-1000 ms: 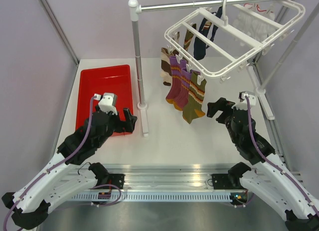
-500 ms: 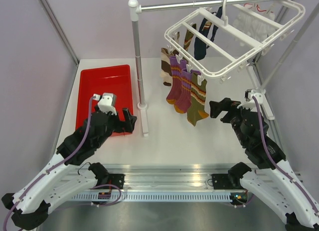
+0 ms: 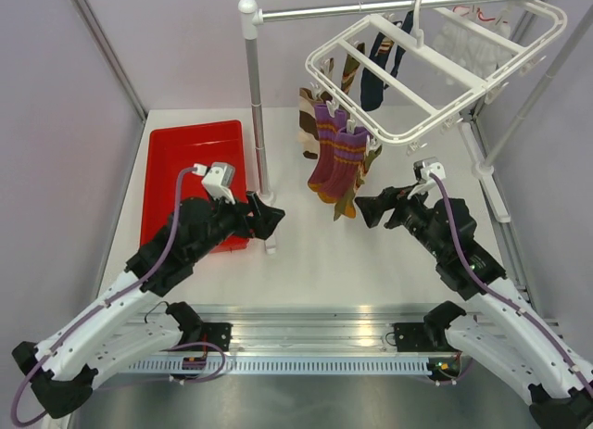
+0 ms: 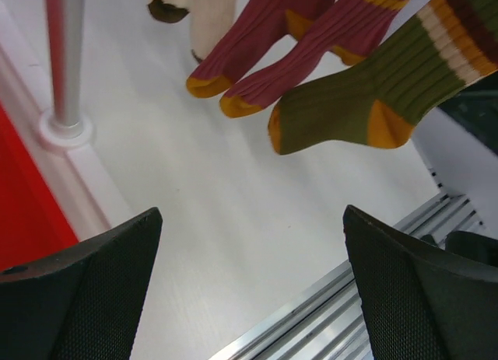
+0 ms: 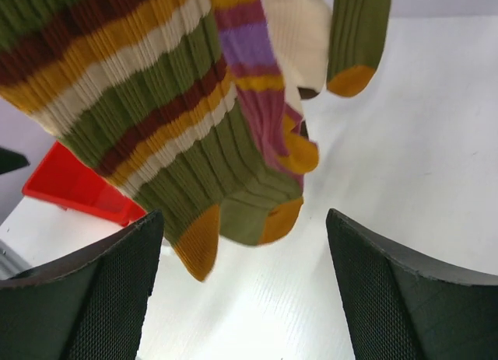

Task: Remove the socks clipped to the hanger

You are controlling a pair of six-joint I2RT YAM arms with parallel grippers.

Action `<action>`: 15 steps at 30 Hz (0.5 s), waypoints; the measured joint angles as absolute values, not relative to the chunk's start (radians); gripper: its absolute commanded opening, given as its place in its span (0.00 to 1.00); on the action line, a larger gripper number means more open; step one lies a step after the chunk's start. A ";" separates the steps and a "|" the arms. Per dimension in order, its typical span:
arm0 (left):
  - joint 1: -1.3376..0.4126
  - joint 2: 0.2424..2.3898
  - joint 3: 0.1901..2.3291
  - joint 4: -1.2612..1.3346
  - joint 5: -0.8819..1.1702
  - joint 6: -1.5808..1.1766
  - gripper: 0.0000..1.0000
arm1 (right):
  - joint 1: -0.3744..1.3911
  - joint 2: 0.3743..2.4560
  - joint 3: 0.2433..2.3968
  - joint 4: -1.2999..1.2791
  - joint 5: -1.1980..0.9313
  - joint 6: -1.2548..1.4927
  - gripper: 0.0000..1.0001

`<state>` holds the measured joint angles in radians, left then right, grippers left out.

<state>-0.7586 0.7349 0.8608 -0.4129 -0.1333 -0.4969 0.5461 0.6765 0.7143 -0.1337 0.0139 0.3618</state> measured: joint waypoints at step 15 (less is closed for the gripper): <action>-0.809 1.001 0.811 0.025 0.037 -0.587 1.00 | 0.546 0.606 0.698 -0.100 -0.053 0.362 0.87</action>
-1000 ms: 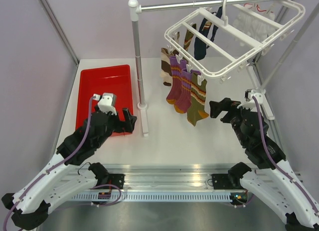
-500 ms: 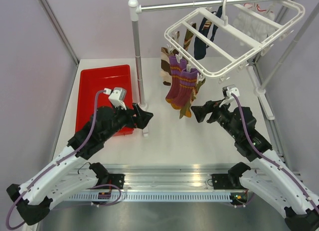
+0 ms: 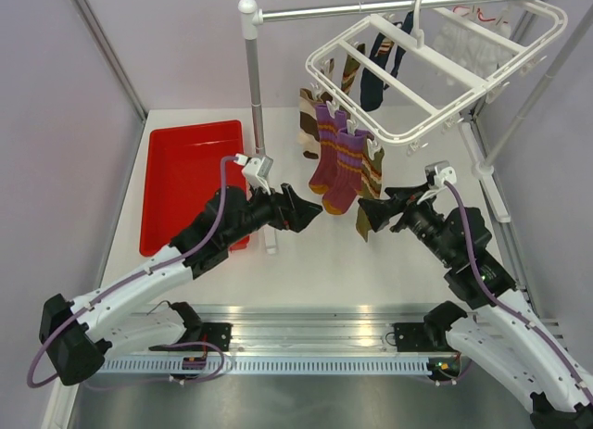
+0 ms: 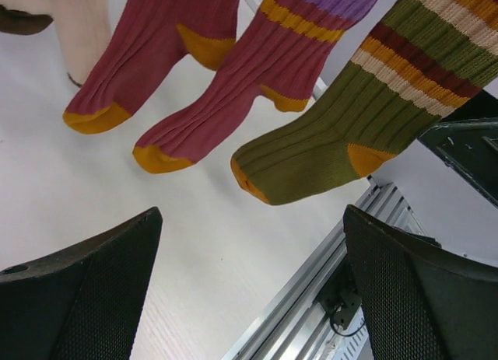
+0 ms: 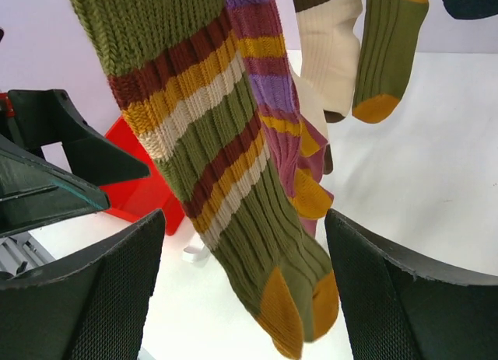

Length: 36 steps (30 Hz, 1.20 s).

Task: Remove the socks clipped to the hanger

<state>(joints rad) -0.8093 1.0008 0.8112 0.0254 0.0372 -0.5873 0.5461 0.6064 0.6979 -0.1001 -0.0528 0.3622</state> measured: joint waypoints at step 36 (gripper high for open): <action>-0.973 1.171 0.778 0.218 -0.033 -0.587 1.00 | 0.546 0.748 0.818 0.258 -0.010 0.250 0.85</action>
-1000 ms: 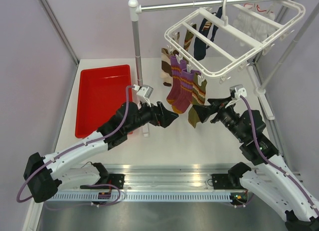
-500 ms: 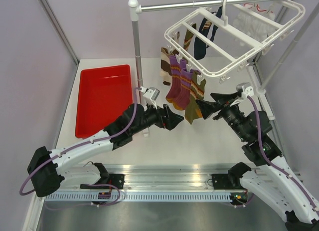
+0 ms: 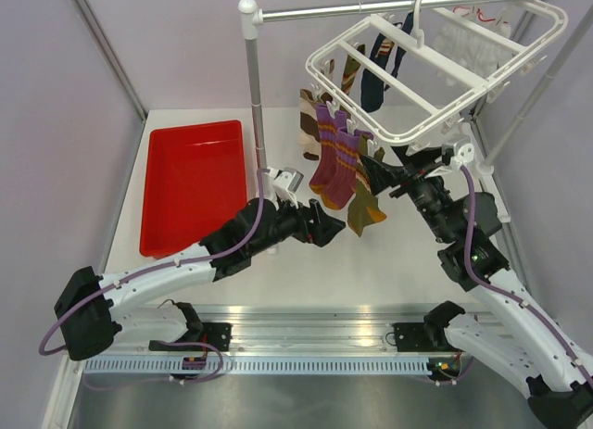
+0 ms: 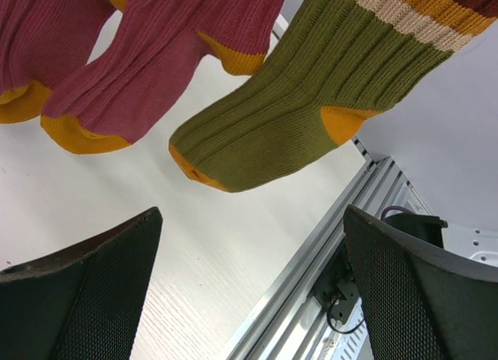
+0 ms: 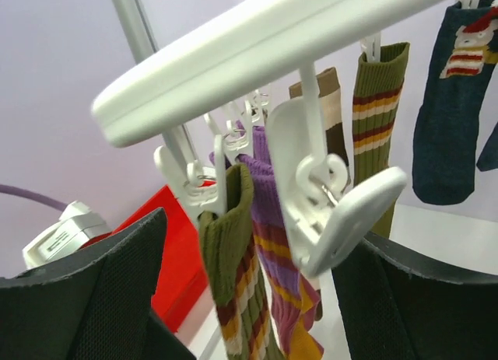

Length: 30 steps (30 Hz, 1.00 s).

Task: Remove the socks clipped to the hanger

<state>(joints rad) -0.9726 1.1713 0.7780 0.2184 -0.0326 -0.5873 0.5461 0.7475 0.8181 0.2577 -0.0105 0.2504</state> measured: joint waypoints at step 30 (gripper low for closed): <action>-1.351 1.541 0.816 0.554 -0.659 -0.215 1.00 | 0.550 0.875 0.933 0.348 0.034 0.243 0.67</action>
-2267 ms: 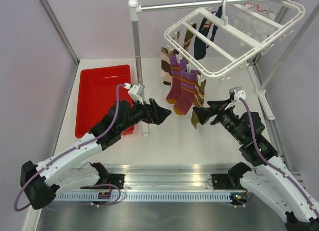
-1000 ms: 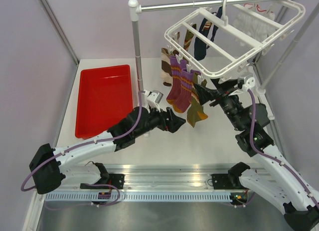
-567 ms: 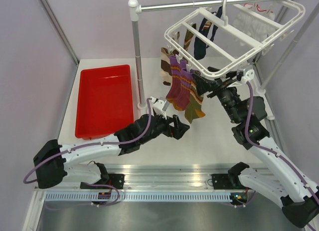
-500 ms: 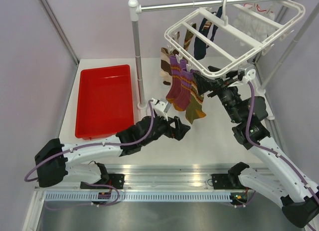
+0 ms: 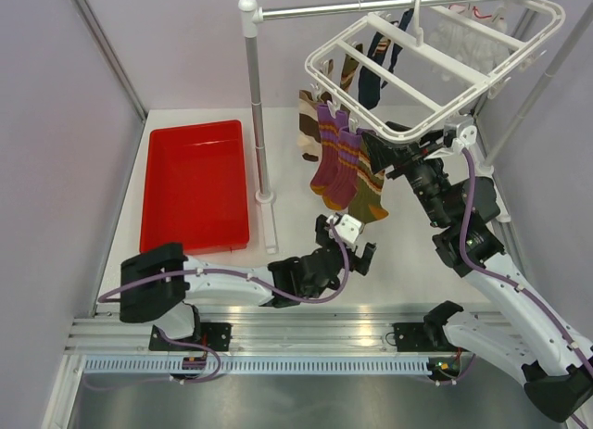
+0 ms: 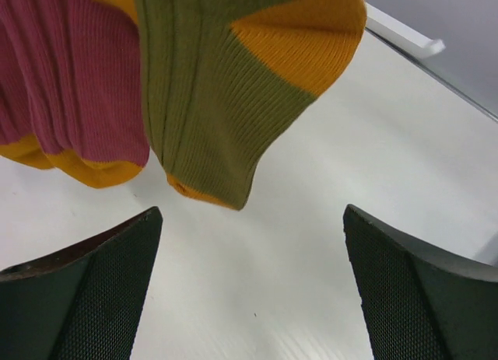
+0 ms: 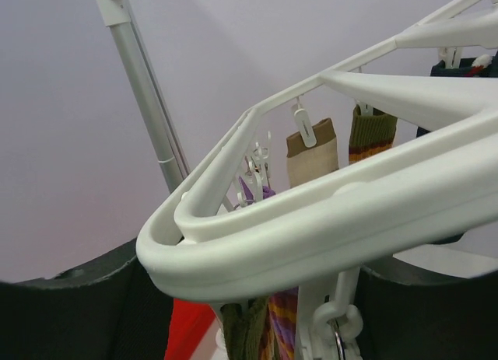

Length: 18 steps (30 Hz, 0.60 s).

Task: Remove the socks clipped to the hanger

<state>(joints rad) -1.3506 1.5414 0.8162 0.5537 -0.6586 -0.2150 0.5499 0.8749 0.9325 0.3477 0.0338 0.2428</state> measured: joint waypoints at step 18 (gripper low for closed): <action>-1.333 1.774 1.035 0.798 -0.961 0.110 0.03 | 0.563 0.881 0.963 0.310 0.044 0.246 0.65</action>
